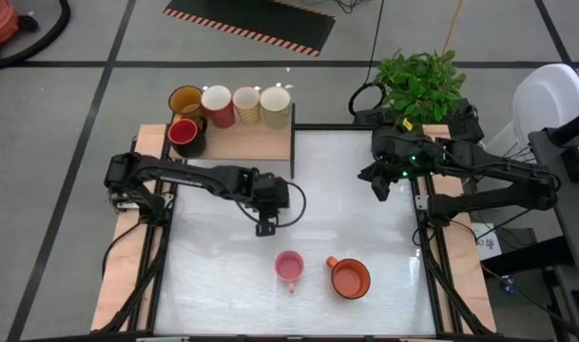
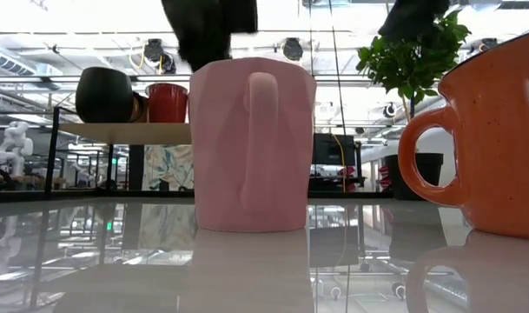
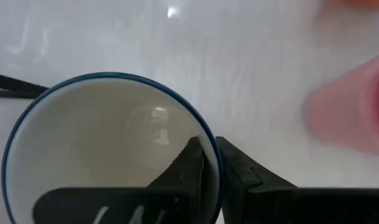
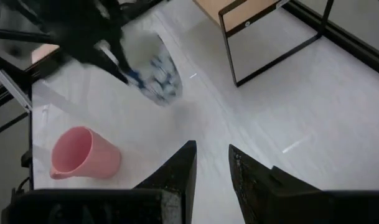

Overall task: Place coffee mugs
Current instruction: Put the blue patterned mug on the shelf

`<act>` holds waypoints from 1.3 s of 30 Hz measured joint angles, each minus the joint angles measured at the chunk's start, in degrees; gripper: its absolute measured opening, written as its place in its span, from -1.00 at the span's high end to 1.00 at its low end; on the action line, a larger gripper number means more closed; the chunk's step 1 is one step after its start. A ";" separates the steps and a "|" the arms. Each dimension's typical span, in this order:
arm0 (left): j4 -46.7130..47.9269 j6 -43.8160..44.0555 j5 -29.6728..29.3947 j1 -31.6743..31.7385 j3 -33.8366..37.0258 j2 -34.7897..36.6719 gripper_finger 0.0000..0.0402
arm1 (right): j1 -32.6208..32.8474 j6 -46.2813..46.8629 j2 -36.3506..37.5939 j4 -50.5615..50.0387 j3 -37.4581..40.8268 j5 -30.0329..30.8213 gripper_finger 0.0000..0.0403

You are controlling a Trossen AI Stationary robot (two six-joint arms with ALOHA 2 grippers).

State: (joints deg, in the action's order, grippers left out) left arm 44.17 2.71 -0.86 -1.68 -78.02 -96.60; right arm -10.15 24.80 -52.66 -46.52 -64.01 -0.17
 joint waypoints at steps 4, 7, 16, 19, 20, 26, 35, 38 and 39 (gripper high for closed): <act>4.07 -0.66 -0.03 0.89 -4.54 2.27 0.88 | 0.00 -0.24 -0.25 -0.01 0.00 0.09 0.62; 7.96 0.40 -0.02 2.21 -7.96 3.11 0.88 | 0.01 -0.20 -0.45 -0.02 0.00 0.08 0.62; 22.01 1.41 0.42 8.19 -15.50 4.72 0.88 | 0.00 0.66 -0.90 0.00 0.00 0.33 0.62; 25.88 0.80 0.37 10.73 -17.07 5.11 0.88 | 0.00 1.15 -0.96 0.02 -0.02 0.35 0.62; 27.39 0.77 0.32 11.68 -17.45 5.13 0.88 | 0.00 1.28 -1.02 0.01 -0.02 0.39 0.62; 32.72 1.07 -0.80 16.94 -19.99 5.12 0.88 | 0.00 1.95 -1.05 0.02 -0.04 1.92 0.62; 35.05 2.10 -2.08 22.40 -21.05 6.98 0.88 | 0.00 2.60 -1.05 -0.01 -0.04 2.03 0.62; 36.32 1.04 -2.29 24.26 -21.05 8.35 0.88 | 0.00 2.59 -1.05 -0.02 -0.04 2.06 0.62; 36.27 0.09 -2.30 24.86 -21.05 8.74 0.88 | 0.00 2.59 -1.05 -0.02 -0.04 2.07 0.62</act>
State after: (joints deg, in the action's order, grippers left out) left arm 80.44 2.81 -3.16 23.18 -99.07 -87.85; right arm -10.15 27.39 -53.71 -46.54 -64.05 1.90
